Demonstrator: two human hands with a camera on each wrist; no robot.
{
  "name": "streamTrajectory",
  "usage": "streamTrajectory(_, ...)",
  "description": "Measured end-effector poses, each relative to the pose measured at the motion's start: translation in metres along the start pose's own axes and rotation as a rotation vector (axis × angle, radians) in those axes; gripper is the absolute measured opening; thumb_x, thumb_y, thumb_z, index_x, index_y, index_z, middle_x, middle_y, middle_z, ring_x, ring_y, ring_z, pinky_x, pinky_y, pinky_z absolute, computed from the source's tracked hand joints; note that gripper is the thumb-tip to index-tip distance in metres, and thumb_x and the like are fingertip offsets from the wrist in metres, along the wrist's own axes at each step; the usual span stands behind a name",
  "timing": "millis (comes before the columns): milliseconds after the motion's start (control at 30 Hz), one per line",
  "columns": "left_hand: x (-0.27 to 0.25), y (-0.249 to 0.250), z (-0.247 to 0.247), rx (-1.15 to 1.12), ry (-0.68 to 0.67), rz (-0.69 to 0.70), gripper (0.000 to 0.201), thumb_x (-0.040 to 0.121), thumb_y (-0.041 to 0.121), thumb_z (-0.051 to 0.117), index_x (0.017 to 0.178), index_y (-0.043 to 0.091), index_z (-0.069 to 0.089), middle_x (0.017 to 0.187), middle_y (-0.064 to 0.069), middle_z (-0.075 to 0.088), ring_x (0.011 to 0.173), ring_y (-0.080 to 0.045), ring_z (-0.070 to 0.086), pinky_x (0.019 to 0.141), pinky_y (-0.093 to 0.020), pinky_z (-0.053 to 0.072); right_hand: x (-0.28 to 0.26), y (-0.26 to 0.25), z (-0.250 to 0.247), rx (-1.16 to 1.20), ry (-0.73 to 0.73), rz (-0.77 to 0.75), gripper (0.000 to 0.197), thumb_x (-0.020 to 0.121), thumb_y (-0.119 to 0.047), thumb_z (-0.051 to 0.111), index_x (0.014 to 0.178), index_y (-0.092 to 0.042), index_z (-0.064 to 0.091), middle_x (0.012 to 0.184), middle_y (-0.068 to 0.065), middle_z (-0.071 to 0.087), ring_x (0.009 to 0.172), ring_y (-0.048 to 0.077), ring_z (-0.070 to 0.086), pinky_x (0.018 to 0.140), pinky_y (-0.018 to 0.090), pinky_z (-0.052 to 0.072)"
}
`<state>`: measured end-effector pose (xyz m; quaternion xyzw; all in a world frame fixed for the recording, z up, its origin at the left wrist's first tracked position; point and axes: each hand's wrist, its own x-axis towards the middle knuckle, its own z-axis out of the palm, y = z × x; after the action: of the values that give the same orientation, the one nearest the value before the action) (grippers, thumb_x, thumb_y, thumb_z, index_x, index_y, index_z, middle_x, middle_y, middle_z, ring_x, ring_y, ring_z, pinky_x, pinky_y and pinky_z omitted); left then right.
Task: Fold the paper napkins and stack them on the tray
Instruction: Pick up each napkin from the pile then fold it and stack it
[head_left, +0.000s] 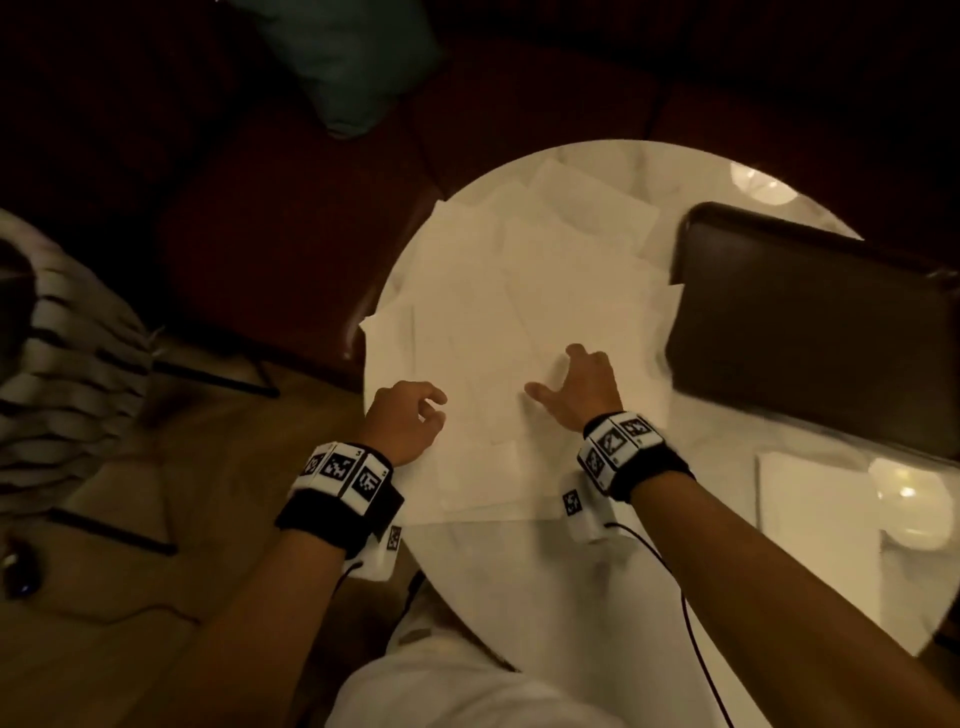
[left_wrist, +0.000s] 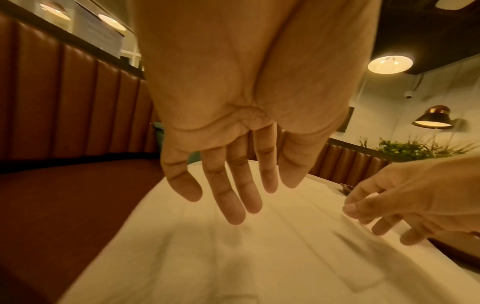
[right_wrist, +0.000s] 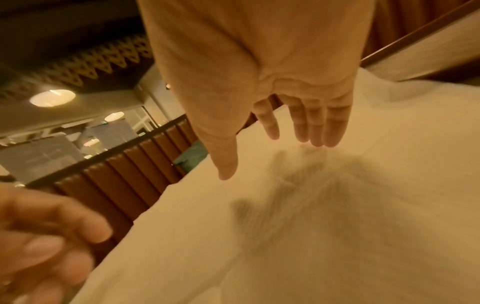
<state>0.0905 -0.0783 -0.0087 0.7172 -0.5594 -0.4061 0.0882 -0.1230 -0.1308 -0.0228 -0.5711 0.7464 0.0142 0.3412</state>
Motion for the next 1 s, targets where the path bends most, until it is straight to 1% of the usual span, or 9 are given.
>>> streamTrajectory(167, 0.001, -0.029, -0.016, -0.057, 0.038, -0.044, 0.019, 0.085, 0.015, 0.059, 0.103, 0.016, 0.065, 0.092, -0.002, 0.064, 0.089, -0.019, 0.061, 0.075, -0.025, 0.045, 0.017, -0.014, 0.001, -0.052, -0.031, 0.317, 0.121, 0.068, -0.05, 0.077, 0.148, -0.013, -0.006, 0.152, 0.027, -0.003, 0.141, 0.044, 0.002, 0.109, 0.058, 0.023)
streamTrajectory(267, 0.003, -0.037, -0.02, -0.061, 0.043, -0.077, 0.02, 0.087, 0.015, 0.058, 0.106, 0.017, 0.063, 0.092, 0.0, 0.057, 0.091, -0.016, 0.055, 0.077, -0.026, 0.045, 0.018, -0.012, -0.003, -0.045, -0.005, 0.418, 0.131, 0.06, -0.053, 0.081, 0.147, -0.007, -0.004, 0.151, 0.029, 0.007, 0.139, 0.044, 0.015, 0.108, 0.052, 0.029)
streamTrajectory(467, 0.014, -0.036, -0.019, -0.073, 0.043, -0.038, 0.019, 0.085, 0.014, 0.059, 0.104, 0.016, 0.065, 0.091, -0.001, 0.062, 0.086, -0.016, 0.058, 0.074, -0.025, 0.045, 0.003, 0.005, 0.004, 0.293, 0.097, 0.501, 0.092, 0.074, -0.043, 0.075, 0.137, 0.006, 0.029, 0.133, 0.026, 0.048, 0.12, 0.037, 0.051, 0.096, 0.041, 0.046)
streamTrajectory(533, 0.018, -0.032, -0.016, -0.065, 0.034, -0.021, 0.019, 0.085, 0.015, 0.059, 0.103, 0.016, 0.066, 0.092, -0.002, 0.065, 0.087, -0.017, 0.06, 0.074, -0.025, 0.047, -0.009, 0.012, 0.015, 0.495, 0.068, 0.528, 0.063, 0.075, -0.039, 0.074, 0.11, 0.009, 0.056, 0.096, 0.023, 0.069, 0.09, 0.033, 0.067, 0.077, 0.041, 0.057)
streamTrajectory(633, 0.022, -0.025, -0.009, -0.024, -0.031, 0.015, 0.02, 0.085, 0.02, 0.059, 0.105, 0.022, 0.065, 0.094, 0.0, 0.065, 0.098, -0.02, 0.059, 0.086, -0.031, 0.049, -0.022, 0.011, 0.027, 0.846, -0.013, 0.596, 0.037, 0.078, -0.025, 0.075, 0.084, 0.007, 0.059, 0.066, 0.017, 0.065, 0.06, 0.028, 0.065, 0.046, 0.03, 0.045)
streamTrajectory(700, 0.019, -0.019, 0.0, 0.039, -0.146, 0.059, 0.027, 0.087, 0.026, 0.058, 0.114, 0.027, 0.061, 0.109, 0.0, 0.061, 0.107, -0.02, 0.056, 0.094, -0.033, 0.045, -0.023, 0.008, 0.03, 0.958, -0.021, 0.635, 0.033, 0.08, -0.022, 0.072, 0.077, 0.005, 0.054, 0.064, 0.019, 0.063, 0.055, 0.026, 0.061, 0.045, 0.028, 0.042)
streamTrajectory(800, 0.01, -0.012, 0.014, 0.342, -0.338, 0.119, 0.044, 0.091, 0.032, 0.048, 0.134, 0.035, 0.042, 0.133, 0.002, 0.037, 0.123, -0.021, 0.043, 0.103, -0.045, 0.034, -0.022, 0.005, 0.028, 1.043, -0.025, 0.66, 0.031, 0.082, -0.022, 0.07, 0.074, 0.003, 0.053, 0.064, 0.017, 0.061, 0.053, 0.024, 0.058, 0.046, 0.027, 0.042)
streamTrajectory(900, 0.004, -0.009, 0.021, 0.509, -0.339, 0.124, 0.051, 0.091, 0.03, 0.046, 0.138, 0.042, 0.031, 0.138, 0.002, 0.024, 0.124, -0.022, 0.039, 0.1, -0.046, 0.032, -0.019, 0.006, 0.026, 1.164, -0.028, 0.68, 0.029, 0.082, -0.022, 0.071, 0.069, 0.0, 0.056, 0.06, 0.011, 0.056, 0.048, 0.021, 0.052, 0.043, 0.026, 0.037)
streamTrajectory(1000, 0.003, -0.009, 0.022, 0.498, -0.322, 0.115, 0.052, 0.09, 0.028, 0.048, 0.137, 0.044, 0.033, 0.138, 0.003, 0.024, 0.123, -0.02, 0.038, 0.099, -0.045, 0.031, -0.013, 0.009, 0.021, 1.277, 0.039, 0.729, 0.025, 0.079, -0.021, 0.074, 0.074, -0.001, 0.061, 0.065, 0.009, 0.06, 0.052, 0.021, 0.053, 0.051, 0.031, 0.047)
